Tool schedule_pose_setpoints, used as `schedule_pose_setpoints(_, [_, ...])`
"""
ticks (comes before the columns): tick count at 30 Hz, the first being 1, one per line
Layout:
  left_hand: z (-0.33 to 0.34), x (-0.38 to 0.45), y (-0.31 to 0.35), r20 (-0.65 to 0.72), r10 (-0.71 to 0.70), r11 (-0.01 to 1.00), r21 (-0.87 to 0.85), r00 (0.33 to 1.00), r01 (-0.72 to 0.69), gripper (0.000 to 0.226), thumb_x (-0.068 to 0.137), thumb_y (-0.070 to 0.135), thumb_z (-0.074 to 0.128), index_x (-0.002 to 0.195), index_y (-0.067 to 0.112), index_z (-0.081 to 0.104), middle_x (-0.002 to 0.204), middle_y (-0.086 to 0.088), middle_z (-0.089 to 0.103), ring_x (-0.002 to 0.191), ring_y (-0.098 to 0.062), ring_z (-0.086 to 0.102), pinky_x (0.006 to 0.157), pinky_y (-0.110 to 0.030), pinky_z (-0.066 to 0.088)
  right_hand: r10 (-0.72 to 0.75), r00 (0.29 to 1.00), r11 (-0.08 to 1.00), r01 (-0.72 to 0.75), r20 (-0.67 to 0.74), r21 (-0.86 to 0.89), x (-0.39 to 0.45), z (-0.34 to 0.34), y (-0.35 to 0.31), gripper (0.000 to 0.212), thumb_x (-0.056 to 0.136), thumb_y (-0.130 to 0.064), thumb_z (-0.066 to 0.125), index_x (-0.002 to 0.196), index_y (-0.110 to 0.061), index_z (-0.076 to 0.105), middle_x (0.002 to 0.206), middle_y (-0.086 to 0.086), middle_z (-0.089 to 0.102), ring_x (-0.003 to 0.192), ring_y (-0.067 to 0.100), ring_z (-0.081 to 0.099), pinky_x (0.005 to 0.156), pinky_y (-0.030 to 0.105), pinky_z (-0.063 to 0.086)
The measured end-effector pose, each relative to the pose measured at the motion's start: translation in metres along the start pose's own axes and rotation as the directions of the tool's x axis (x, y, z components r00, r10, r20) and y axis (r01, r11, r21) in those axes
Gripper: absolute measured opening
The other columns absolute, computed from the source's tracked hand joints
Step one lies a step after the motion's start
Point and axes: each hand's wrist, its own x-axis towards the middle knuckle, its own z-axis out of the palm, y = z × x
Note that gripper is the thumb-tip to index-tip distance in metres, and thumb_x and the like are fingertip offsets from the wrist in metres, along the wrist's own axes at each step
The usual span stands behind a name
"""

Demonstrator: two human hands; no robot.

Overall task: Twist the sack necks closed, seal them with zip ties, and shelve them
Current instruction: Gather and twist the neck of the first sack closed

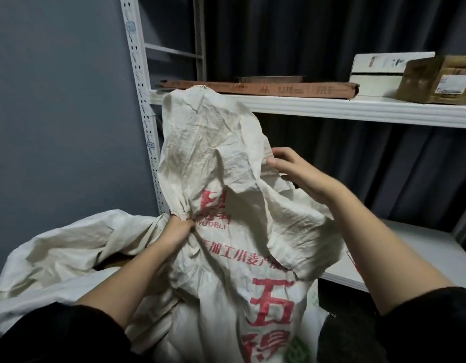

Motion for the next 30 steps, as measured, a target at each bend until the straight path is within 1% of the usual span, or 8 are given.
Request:
schedule_pose_setpoints(5, [0.002, -0.001, -0.002, 0.029, -0.048, 0.997, -0.067, 0.998, 0.05, 0.021, 0.083, -0.009, 0.046, 0.084, 0.005, 0.062, 0.077, -0.01, 0.063, 0.069, -0.023, 0.058, 0.065, -0.03, 0.047, -0.068, 0.984, 0.963, 0.02, -0.167, -0.269, 0.005, 0.014, 0.013, 0.024, 0.089, -0.029, 0.065, 0.104, -0.013, 0.057, 0.089, -0.009, 0.061, 0.077, 0.004, 0.056, 0.065, 0.013, 0.041])
schedule_pose_setpoints(10, [0.002, 0.001, -0.005, -0.023, -0.049, 0.994, -0.1, 0.999, 0.046, 0.019, 0.087, 0.0, 0.047, 0.098, 0.002, 0.063, 0.073, -0.007, 0.061, 0.064, -0.02, 0.056, 0.059, -0.026, 0.043, -0.369, 0.769, 0.923, 0.236, -0.522, -0.304, 0.003, 0.021, 0.014, 0.017, 0.09, -0.021, 0.058, 0.09, -0.021, 0.041, 0.058, -0.012, 0.044, 0.056, 0.008, 0.042, 0.06, 0.031, 0.037])
schedule_pose_setpoints(15, [0.005, 0.003, -0.007, -0.059, -0.083, 0.986, -0.151, 0.995, 0.073, 0.021, 0.088, 0.004, 0.049, 0.104, 0.003, 0.062, 0.089, -0.011, 0.065, 0.081, -0.025, 0.061, 0.072, -0.028, 0.045, -0.408, 0.881, 0.892, 0.328, -0.241, -0.312, -0.019, 0.032, 0.005, 0.026, 0.08, -0.016, 0.042, 0.072, -0.025, 0.065, 0.081, -0.008, 0.062, 0.081, 0.015, 0.059, 0.083, 0.05, 0.046])
schedule_pose_setpoints(19, [0.007, 0.003, -0.007, -0.151, -0.111, 0.981, -0.177, 0.982, 0.084, 0.016, 0.09, 0.01, 0.052, 0.101, 0.006, 0.062, 0.092, -0.01, 0.064, 0.084, -0.026, 0.059, 0.067, -0.026, 0.042, -0.17, 0.984, 0.876, 0.13, -0.046, -0.465, -0.034, 0.043, -0.011, 0.06, 0.066, -0.082, 0.044, 0.1, -0.038, 0.065, 0.111, -0.012, 0.058, 0.112, 0.01, 0.053, 0.103, 0.043, 0.038])
schedule_pose_setpoints(22, [0.013, 0.001, -0.005, -0.17, -0.088, 0.989, -0.136, 0.981, 0.065, 0.016, 0.089, 0.015, 0.053, 0.099, 0.009, 0.064, 0.092, -0.01, 0.067, 0.085, -0.028, 0.062, 0.061, -0.027, 0.043, -0.161, 0.978, 0.649, 0.003, -0.134, -0.761, -0.04, 0.069, -0.012, 0.088, 0.057, -0.089, 0.042, 0.119, -0.027, 0.054, 0.113, -0.009, 0.049, 0.113, 0.013, 0.049, 0.102, 0.038, 0.033])
schedule_pose_setpoints(24, [0.017, 0.0, -0.001, -0.166, -0.066, 0.989, -0.14, 0.984, 0.043, 0.012, 0.089, 0.014, 0.052, 0.094, 0.009, 0.062, 0.089, -0.009, 0.066, 0.079, -0.024, 0.062, 0.062, -0.026, 0.044, -0.252, 0.939, 0.601, -0.036, -0.232, -0.798, -0.037, 0.082, -0.008, 0.063, 0.078, -0.067, 0.05, 0.114, -0.016, 0.056, 0.107, -0.001, 0.053, 0.106, 0.021, 0.054, 0.09, 0.037, 0.036])
schedule_pose_setpoints(27, [0.016, -0.003, 0.002, -0.125, -0.055, 0.989, -0.143, 0.991, 0.036, 0.015, 0.091, 0.017, 0.054, 0.093, 0.005, 0.062, 0.076, -0.004, 0.062, 0.065, -0.015, 0.056, 0.052, -0.023, 0.042, -0.27, 0.883, 0.772, -0.04, -0.384, -0.634, -0.028, 0.06, -0.001, 0.024, 0.096, -0.028, 0.047, 0.096, -0.008, 0.058, 0.1, 0.011, 0.059, 0.098, 0.034, 0.056, 0.076, 0.039, 0.038])
schedule_pose_setpoints(30, [0.003, -0.008, -0.002, -0.033, 0.019, 0.992, -0.127, 0.999, -0.023, 0.013, 0.089, 0.018, 0.061, 0.097, 0.009, 0.065, 0.077, 0.001, 0.065, 0.069, -0.011, 0.06, 0.056, -0.014, 0.047, -0.172, 0.87, 0.93, -0.011, -0.463, -0.367, -0.017, 0.017, -0.001, 0.031, 0.095, -0.02, 0.049, 0.065, -0.012, 0.047, 0.067, 0.005, 0.047, 0.07, 0.022, 0.047, 0.063, 0.033, 0.032])
